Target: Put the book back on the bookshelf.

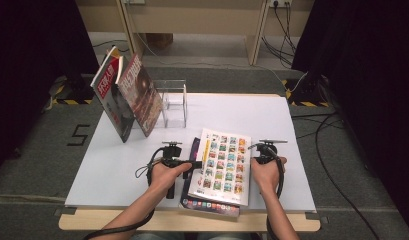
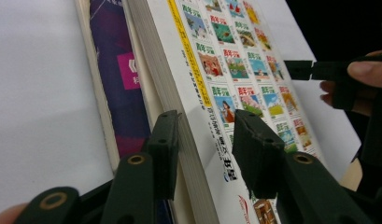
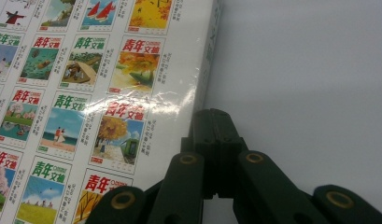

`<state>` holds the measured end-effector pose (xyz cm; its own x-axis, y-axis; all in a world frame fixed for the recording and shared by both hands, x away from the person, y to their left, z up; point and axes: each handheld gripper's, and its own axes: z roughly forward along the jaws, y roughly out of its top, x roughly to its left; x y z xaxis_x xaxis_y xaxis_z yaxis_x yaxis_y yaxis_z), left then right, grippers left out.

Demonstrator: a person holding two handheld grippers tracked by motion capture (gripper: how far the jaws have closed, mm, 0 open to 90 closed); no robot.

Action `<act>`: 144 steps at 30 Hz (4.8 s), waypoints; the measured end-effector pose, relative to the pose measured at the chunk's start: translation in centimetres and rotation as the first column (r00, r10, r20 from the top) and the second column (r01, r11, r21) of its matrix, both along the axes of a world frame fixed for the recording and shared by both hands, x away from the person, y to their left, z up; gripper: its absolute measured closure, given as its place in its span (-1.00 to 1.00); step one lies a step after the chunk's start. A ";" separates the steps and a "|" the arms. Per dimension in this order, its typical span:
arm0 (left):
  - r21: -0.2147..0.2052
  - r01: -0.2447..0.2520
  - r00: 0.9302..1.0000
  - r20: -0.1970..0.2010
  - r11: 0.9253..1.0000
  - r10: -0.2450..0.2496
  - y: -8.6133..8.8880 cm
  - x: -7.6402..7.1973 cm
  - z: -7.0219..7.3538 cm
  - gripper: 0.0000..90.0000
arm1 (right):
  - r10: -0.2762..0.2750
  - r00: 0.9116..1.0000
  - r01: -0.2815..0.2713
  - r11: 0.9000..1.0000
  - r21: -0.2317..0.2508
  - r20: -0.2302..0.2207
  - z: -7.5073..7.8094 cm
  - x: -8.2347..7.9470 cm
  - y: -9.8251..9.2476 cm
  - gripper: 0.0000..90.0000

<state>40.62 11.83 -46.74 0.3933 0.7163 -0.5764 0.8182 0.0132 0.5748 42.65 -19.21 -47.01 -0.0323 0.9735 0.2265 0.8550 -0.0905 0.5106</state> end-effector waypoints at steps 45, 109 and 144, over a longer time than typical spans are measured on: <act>-0.059 0.070 0.997 -0.020 0.996 -0.071 -0.6 -1.5 -0.5 0.65 | -0.006 1.000 0.006 1.000 0.007 0.005 0.0 0.2 -0.3 0.90; 0.046 0.103 0.995 -0.025 0.994 -0.102 0.6 -1.1 -0.8 0.60 | -0.014 0.999 -0.001 0.922 0.388 0.036 0.7 5.3 -1.5 0.43; 0.039 0.105 0.993 -0.058 0.994 -0.103 1.1 -0.8 -1.1 0.59 | 0.067 0.996 -0.032 0.868 0.496 -0.054 0.5 5.5 -1.7 0.50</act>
<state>39.87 12.96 -47.87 0.4353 0.6972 -0.5696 0.8445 -0.0970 0.5267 48.13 -20.87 -46.53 -0.0450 0.7308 0.6811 0.8955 -0.2727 0.3518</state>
